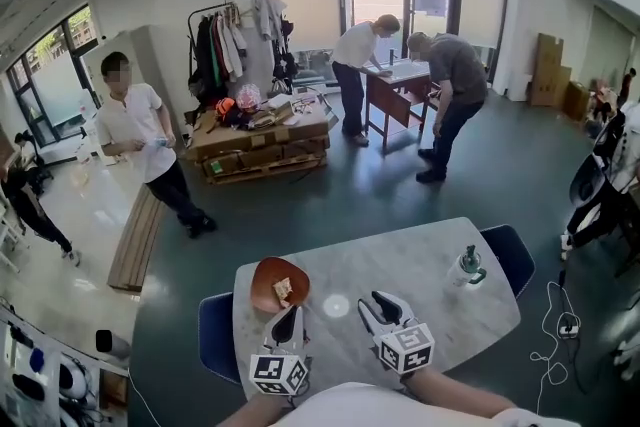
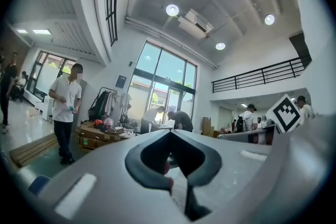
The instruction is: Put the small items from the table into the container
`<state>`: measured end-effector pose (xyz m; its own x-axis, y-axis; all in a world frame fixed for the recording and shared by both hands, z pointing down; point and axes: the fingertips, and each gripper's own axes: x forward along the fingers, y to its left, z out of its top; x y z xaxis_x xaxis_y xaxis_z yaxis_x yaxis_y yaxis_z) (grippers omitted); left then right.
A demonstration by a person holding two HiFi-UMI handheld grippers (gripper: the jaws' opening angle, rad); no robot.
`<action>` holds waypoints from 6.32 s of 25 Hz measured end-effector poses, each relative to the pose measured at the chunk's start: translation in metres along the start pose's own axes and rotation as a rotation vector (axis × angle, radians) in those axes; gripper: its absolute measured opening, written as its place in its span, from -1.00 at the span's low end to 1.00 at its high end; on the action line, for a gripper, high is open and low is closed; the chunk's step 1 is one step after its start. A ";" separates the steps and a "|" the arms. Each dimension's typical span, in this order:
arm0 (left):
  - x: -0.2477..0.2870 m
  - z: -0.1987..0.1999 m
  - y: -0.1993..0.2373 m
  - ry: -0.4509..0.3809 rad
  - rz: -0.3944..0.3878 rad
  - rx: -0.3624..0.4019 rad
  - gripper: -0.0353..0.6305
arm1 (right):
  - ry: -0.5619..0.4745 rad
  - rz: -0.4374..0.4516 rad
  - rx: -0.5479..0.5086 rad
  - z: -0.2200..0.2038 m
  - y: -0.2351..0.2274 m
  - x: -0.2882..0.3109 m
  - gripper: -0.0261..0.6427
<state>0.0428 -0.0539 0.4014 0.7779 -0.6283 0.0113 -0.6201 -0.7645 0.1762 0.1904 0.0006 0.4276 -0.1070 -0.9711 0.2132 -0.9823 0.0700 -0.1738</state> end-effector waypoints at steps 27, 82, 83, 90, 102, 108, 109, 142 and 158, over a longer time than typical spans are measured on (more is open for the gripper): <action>-0.110 -0.052 0.167 0.091 0.384 -0.130 -0.88 | 0.414 0.189 -0.068 -0.152 0.078 0.105 -0.55; -0.032 -0.064 0.139 0.099 0.121 -0.131 -0.88 | 0.309 0.038 -0.011 -0.129 0.084 0.087 -0.84; -0.033 -0.064 0.139 0.100 0.123 -0.130 -0.88 | 0.311 0.037 -0.013 -0.130 0.084 0.087 -0.84; -0.051 -0.065 0.170 0.105 0.191 -0.132 -0.88 | 0.384 0.013 0.007 -0.156 0.079 0.121 -0.84; -0.146 -0.091 0.276 0.160 0.440 -0.188 -0.88 | 0.623 0.045 -0.079 -0.239 0.082 0.292 -0.84; -0.198 -0.111 0.319 0.198 0.577 -0.234 -0.88 | 0.773 0.038 -0.113 -0.282 0.083 0.357 -0.84; -0.205 -0.114 0.324 0.203 0.596 -0.239 -0.88 | 0.801 0.037 -0.117 -0.288 0.083 0.364 -0.84; -0.082 -0.071 0.187 0.127 0.316 -0.136 -0.88 | 0.095 0.155 -0.222 -0.049 0.084 0.182 -0.70; 0.007 -0.028 0.025 0.071 0.018 -0.052 -0.88 | -0.070 -0.118 -0.083 0.004 -0.032 -0.006 -0.83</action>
<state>0.0358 -0.0737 0.4336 0.7728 -0.6290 0.0844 -0.6296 -0.7433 0.2260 0.2228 0.0033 0.4279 0.0182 -0.9870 0.1594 -0.9971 -0.0297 -0.0705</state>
